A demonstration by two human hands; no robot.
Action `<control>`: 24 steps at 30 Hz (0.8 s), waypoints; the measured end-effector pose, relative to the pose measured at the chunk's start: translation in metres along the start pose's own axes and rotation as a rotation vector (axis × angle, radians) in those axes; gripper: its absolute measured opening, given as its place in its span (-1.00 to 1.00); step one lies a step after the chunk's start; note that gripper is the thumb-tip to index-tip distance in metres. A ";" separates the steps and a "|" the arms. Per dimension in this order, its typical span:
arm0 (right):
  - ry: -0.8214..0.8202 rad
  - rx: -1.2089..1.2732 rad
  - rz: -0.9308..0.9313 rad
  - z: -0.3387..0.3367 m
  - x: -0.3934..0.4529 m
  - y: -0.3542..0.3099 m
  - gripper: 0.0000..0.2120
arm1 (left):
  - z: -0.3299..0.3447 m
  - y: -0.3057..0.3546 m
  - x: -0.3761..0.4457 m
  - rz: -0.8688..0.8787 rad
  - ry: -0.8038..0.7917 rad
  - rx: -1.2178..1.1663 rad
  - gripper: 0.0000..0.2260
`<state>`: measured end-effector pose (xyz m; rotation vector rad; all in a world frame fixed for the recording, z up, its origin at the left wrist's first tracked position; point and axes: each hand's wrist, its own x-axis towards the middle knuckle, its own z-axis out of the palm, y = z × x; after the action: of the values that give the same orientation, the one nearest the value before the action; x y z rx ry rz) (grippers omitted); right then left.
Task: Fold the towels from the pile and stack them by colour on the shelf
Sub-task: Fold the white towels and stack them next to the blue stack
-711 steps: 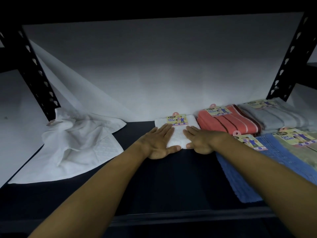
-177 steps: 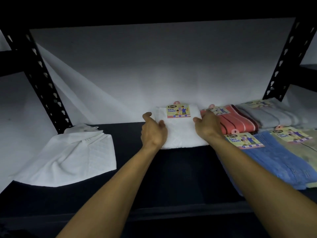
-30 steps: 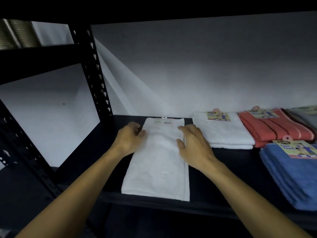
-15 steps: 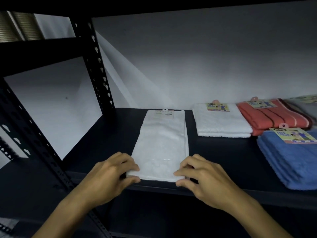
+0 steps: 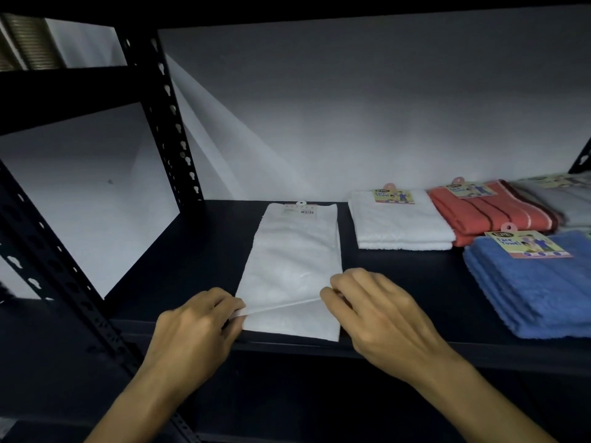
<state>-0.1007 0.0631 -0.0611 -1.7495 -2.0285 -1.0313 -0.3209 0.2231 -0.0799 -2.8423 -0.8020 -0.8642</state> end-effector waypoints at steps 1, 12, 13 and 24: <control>0.003 -0.005 -0.003 0.000 -0.003 -0.001 -0.69 | 0.001 -0.001 -0.001 0.011 0.015 0.011 -0.85; -0.062 0.453 0.268 0.017 -0.033 -0.019 -0.83 | -0.008 -0.021 -0.003 0.192 -0.100 -0.051 -0.77; -0.029 0.516 0.376 0.018 -0.027 -0.015 -0.80 | -0.008 -0.023 -0.002 0.205 -0.122 -0.061 -0.74; -0.461 0.451 1.214 0.067 0.058 0.025 -0.74 | -0.010 -0.023 0.007 0.072 -0.224 -0.156 -0.80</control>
<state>-0.0746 0.1513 -0.0639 -2.4303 -0.8188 0.2000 -0.3321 0.2444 -0.0700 -3.1256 -0.6740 -0.6329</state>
